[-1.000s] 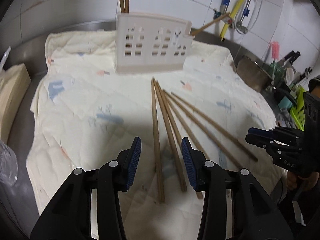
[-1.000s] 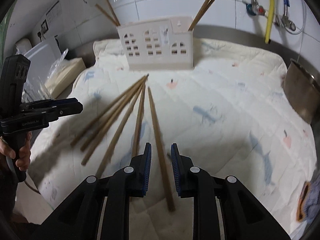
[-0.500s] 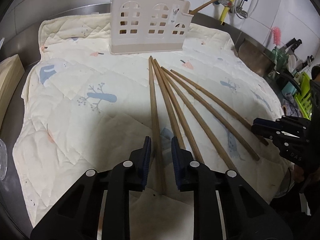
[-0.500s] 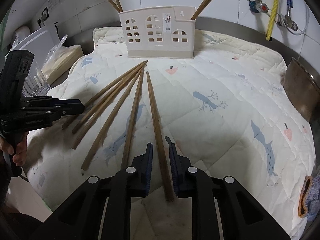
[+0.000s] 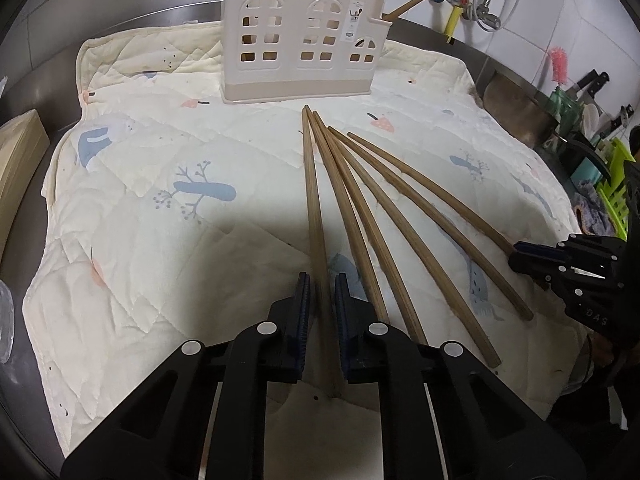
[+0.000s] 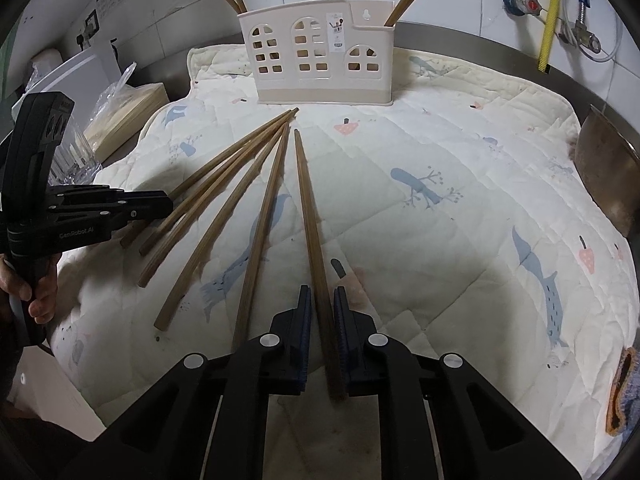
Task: Organize utensils
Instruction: 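Lower the left gripper onto a chopstick and close while the right gripper grasps another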
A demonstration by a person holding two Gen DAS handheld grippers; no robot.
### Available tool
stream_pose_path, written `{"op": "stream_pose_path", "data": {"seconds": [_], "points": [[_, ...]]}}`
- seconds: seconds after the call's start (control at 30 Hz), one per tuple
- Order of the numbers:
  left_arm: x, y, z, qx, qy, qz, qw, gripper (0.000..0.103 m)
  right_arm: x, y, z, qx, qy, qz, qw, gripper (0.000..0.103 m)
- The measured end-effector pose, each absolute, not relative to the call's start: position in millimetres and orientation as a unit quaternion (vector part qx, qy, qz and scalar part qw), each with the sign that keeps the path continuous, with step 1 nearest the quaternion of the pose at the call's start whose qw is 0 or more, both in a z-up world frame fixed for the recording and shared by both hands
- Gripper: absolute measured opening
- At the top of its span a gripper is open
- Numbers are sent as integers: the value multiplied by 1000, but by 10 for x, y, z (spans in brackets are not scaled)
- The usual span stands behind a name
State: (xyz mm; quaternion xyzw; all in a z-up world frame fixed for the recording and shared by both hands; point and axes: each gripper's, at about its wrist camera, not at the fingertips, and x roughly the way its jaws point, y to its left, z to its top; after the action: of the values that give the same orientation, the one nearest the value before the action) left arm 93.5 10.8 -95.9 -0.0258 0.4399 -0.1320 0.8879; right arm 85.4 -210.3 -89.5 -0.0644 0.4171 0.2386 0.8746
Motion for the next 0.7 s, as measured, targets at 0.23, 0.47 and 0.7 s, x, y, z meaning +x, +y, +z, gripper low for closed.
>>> {"op": "stream_pose_path", "data": {"seconds": [0.23, 0.47, 0.7], "points": [[932, 121, -944, -28, 439, -128, 889, 7, 823, -2101, -874, -67, 409, 240, 878, 9], [903, 160, -830, -29, 428, -127, 894, 7, 755, -2051, -662, -72, 383, 250, 886, 8], [909, 210, -497, -28, 391, -130, 911, 6, 762, -2034, -204, -65, 326, 257, 908, 7]]}}
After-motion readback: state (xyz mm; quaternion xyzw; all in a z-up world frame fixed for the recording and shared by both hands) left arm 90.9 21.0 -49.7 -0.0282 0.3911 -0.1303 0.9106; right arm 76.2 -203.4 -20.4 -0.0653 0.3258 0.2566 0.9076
